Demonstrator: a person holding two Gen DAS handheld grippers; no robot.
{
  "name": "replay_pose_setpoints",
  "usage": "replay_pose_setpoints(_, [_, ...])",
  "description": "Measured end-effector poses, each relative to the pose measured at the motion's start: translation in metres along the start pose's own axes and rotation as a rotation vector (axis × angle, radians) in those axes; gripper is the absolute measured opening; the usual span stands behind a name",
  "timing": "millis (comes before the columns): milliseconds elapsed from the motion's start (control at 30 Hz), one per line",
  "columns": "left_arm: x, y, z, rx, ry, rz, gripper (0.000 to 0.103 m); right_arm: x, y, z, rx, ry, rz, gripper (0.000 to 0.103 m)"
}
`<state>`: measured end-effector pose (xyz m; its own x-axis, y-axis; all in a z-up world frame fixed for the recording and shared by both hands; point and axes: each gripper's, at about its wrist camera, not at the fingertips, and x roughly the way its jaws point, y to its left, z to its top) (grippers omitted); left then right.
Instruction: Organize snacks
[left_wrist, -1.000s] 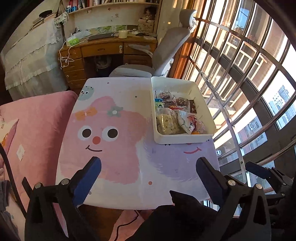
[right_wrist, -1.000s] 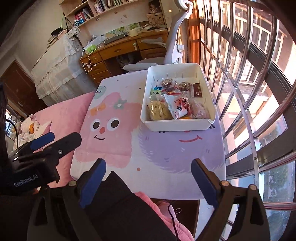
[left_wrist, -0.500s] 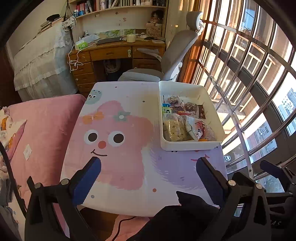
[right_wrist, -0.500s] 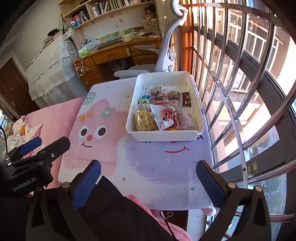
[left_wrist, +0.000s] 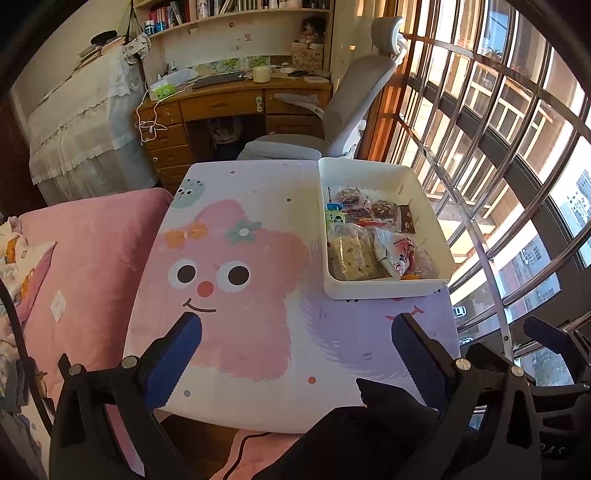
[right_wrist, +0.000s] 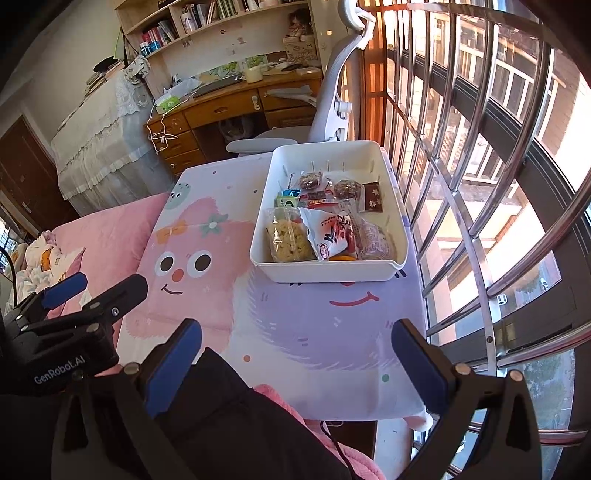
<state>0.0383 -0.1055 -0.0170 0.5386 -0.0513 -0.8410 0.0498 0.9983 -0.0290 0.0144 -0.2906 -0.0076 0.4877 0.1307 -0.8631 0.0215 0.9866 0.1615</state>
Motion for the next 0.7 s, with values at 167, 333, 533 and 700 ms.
replay_pose_setpoints(167, [0.0002, 0.0009, -0.0007, 0.001, 0.001, 0.014, 0.102, 0.0019, 0.0008, 0.0002, -0.003, 0.006, 0.008, 0.103])
replay_pose_setpoints(333, [-0.0004, 0.0014, -0.0007, -0.001, 0.001, 0.021, 0.102, 0.0043, 0.0008, 0.0007, -0.004, 0.010, 0.020, 0.103])
replay_pose_setpoints(533, [-0.0019, 0.0011, -0.0007, -0.003, -0.003, 0.034, 0.102, 0.0050, 0.0009, 0.0012, -0.003, 0.012, 0.026, 0.103])
replay_pose_setpoints(700, [-0.0018, -0.0005, -0.0011, -0.003, -0.001, 0.043, 0.102, 0.0058, 0.0010, 0.0014, -0.004, 0.016, 0.028, 0.103])
